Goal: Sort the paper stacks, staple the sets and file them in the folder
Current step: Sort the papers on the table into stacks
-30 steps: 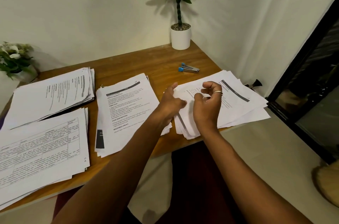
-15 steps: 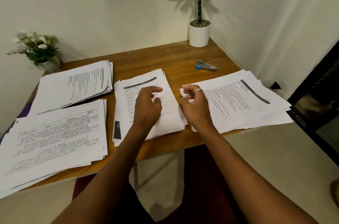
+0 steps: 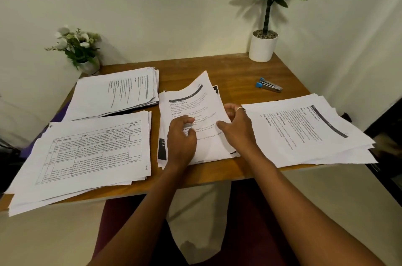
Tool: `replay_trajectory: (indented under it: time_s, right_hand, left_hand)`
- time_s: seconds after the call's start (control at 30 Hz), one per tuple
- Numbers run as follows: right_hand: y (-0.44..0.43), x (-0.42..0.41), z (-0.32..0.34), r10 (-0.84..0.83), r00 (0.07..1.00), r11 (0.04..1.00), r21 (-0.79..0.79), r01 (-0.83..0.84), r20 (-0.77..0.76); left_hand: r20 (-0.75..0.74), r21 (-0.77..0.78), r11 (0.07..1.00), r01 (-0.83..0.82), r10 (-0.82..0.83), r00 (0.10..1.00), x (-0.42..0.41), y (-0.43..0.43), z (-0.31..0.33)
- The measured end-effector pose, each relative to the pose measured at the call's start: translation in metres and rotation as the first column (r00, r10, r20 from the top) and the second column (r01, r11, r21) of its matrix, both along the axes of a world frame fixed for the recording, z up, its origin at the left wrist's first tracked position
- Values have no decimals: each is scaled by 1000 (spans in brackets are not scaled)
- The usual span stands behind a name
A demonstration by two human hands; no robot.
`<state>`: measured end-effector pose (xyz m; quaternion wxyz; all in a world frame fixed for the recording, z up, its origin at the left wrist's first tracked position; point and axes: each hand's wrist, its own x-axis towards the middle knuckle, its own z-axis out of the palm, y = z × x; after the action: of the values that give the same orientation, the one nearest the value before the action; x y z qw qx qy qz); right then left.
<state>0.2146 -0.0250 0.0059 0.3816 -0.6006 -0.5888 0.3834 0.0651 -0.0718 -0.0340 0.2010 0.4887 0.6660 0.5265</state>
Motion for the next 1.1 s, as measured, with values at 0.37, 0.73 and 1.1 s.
replay_trajectory:
  time_s: [0.37,0.73,1.1]
  right_hand:
    - [5,21,0,-44,991,984,-179,20,-128]
    - [3,22,6,-108,994,994,-7,108,-15]
    - [-3,43,8,-426,817,900,-280,335,-388]
  left_hand:
    - [-30,98,994,-46,49,998,-14,-7,14]
    - [-137,-189,982,27,-53,989,-16,-10,19]
    - [172,-222,975,6,33,985,-1,-10,35]
